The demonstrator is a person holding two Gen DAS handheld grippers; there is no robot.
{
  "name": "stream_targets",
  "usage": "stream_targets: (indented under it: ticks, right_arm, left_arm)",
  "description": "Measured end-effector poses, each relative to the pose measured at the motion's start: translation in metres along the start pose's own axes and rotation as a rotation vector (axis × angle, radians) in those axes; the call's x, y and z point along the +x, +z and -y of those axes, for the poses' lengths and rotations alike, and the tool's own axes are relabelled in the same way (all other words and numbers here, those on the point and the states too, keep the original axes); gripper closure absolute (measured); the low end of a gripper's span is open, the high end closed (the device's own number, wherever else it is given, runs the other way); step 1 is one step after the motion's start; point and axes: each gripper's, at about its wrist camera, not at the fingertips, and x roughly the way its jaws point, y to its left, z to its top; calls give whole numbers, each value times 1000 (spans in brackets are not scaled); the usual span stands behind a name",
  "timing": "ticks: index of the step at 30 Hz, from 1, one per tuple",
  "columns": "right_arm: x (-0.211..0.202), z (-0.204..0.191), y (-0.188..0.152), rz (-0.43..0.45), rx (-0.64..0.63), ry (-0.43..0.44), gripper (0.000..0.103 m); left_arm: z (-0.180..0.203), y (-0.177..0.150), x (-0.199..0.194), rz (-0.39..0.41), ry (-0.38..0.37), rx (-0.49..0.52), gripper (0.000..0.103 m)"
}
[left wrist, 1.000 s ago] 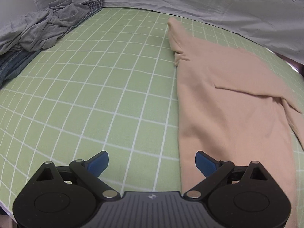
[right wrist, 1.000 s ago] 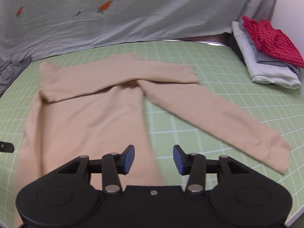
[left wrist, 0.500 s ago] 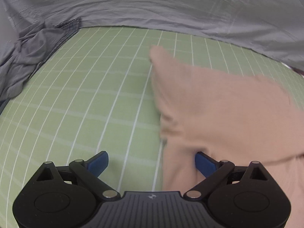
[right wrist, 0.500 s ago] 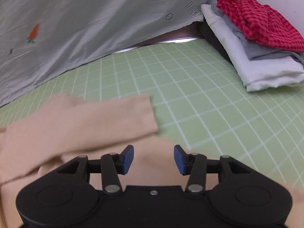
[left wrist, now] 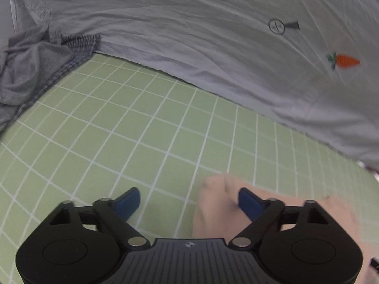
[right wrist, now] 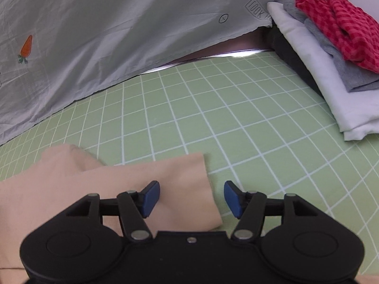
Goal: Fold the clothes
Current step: 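Grasp the other sleeve cuff with the right gripper while the left gripper pinches the shirt side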
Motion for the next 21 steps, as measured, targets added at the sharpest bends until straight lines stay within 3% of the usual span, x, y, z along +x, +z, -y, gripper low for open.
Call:
stream_targets:
  ticks: [2, 4, 5, 6, 7, 12, 17, 19, 21]
  right_arm:
    - [1, -2, 1, -1, -13, -1, 45]
    - [1, -4, 3, -9, -41, 17, 66]
    - [2, -5, 5, -15, -60, 26, 87]
    - [2, -6, 7, -15, -75, 24, 98]
    - [0, -5, 10, -1, -74, 26, 98]
    - [-27, 10, 35, 114, -19, 22, 99]
    - [-72, 26, 68, 275, 7, -30, 99]
    - [-70, 33, 74, 275, 11, -50, 99]
    - [-56, 40, 72, 237, -1, -96, 99]
  left_arm:
    - [-2, 7, 6, -24, -30, -31, 40]
    - [-1, 11, 11, -42, -50, -46, 55]
    - [0, 11, 14, -48, -56, -50, 71]
    - [1, 12, 16, -55, -60, -52, 83]
    - [2, 13, 18, -58, -62, -55, 94]
    - [20, 22, 3, 2, -52, -26, 96]
    - [61, 28, -8, 62, -55, 127, 95]
    - [72, 26, 5, 55, -17, 173, 90]
    - [70, 25, 16, 17, -19, 137, 75]
